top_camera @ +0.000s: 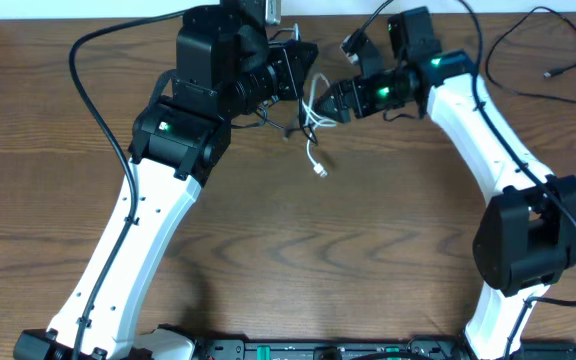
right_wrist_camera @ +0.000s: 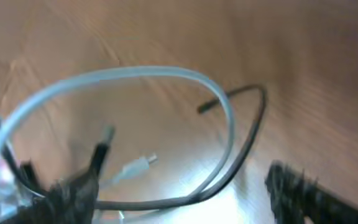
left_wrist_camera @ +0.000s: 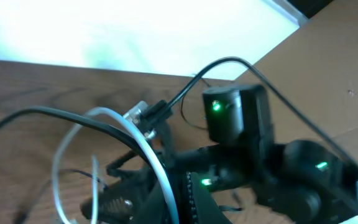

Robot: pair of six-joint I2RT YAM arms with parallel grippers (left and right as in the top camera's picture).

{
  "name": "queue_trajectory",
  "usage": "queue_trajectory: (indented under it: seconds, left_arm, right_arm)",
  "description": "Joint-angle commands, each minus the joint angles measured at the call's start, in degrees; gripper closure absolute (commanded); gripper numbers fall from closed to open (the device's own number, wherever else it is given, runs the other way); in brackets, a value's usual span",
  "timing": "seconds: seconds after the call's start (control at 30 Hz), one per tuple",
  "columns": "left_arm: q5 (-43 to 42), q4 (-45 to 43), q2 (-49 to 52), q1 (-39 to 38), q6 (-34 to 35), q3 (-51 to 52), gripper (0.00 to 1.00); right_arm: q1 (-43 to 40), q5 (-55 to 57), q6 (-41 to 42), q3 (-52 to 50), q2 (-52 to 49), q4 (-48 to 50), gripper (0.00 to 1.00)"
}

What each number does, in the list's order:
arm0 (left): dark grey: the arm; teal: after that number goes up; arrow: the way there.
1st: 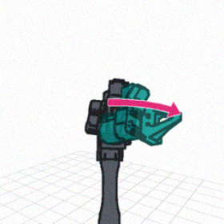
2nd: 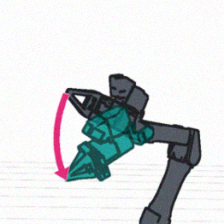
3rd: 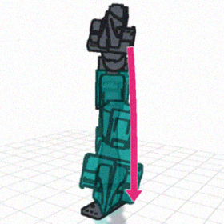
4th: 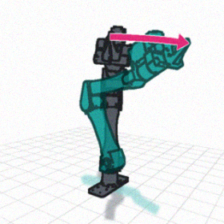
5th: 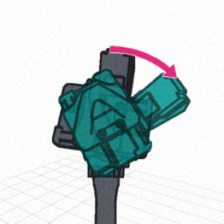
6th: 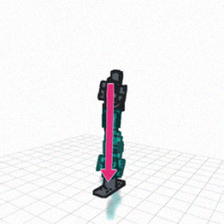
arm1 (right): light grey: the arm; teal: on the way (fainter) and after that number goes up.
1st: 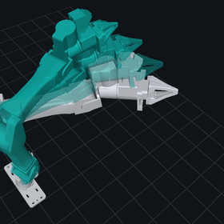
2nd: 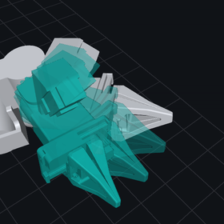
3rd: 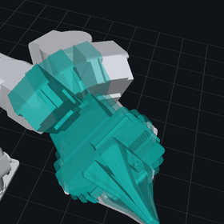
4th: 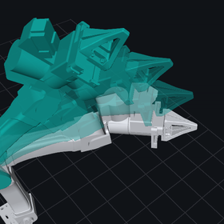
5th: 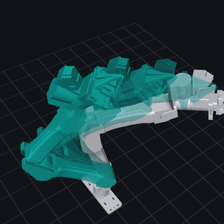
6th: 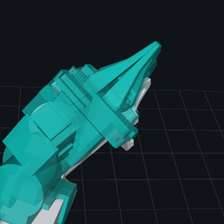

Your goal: Untangle cables

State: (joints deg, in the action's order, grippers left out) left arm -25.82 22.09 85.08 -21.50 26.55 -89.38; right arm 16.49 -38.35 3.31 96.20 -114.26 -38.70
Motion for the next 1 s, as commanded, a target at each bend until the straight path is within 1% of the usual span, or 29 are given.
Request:
queue_trajectory:
  seconds: [0.0, 0.1, 0.17, 0.23, 0.4, 0.5, 0.57, 0.67, 0.87, 0.97]
  left_arm:
    - [-0.74, -0.37, 0.42, -0.07, 1.22, 0.00, 0.93]
    - [-0.76, -0.37, 0.42, -0.07, 2.80, 0.00, 0.93]
    - [-0.76, -0.42, -0.07, -0.07, 3.56, 0.00, 0.93]
    - [-0.74, -0.85, -1.86, 0.74, 3.56, 0.00, 0.93]
    - [-0.72, -1.18, -8.24, 6.25, 3.56, 0.00, 0.93]
    - [-0.52, -0.09, -11.87, 10.78, 3.54, 0.00, 0.93]
    - [-0.52, 1.60, -14.16, 15.61, 3.54, 0.00, 0.92]
    - [-0.63, 4.87, -14.78, 19.34, 3.56, 0.00, 0.92]
    - [-0.57, 8.74, -12.48, 19.50, 3.50, 0.00, 0.93]
    - [-1.33, 9.29, -11.34, 19.50, 3.50, 0.00, 0.92]
  right_arm:
    - [1.09, 5.38, 11.78, -5.01, 0.63, 6.69, 0.19]
    - [2.03, 10.49, 18.18, -9.40, 0.63, 13.94, 0.22]
    - [2.32, 15.28, 21.51, -11.47, 0.63, 15.56, 0.23]
    - [2.19, 20.65, 22.53, -12.31, 0.63, 14.25, 0.23]
    - [-0.35, 29.16, 22.53, -12.35, 0.63, 9.53, 0.24]
    - [-2.62, 33.66, 20.33, -12.35, 0.63, 6.54, 0.26]
    - [-5.11, 39.78, 18.62, -12.35, 0.63, 3.17, 0.27]
    - [-7.74, 43.87, 16.74, -12.37, 0.63, -0.57, 0.27]
    - [-11.26, 47.76, 14.82, -12.37, 0.63, -4.85, 0.28]
    - [-11.82, 47.36, 13.99, -12.35, 0.63, -5.66, 0.28]
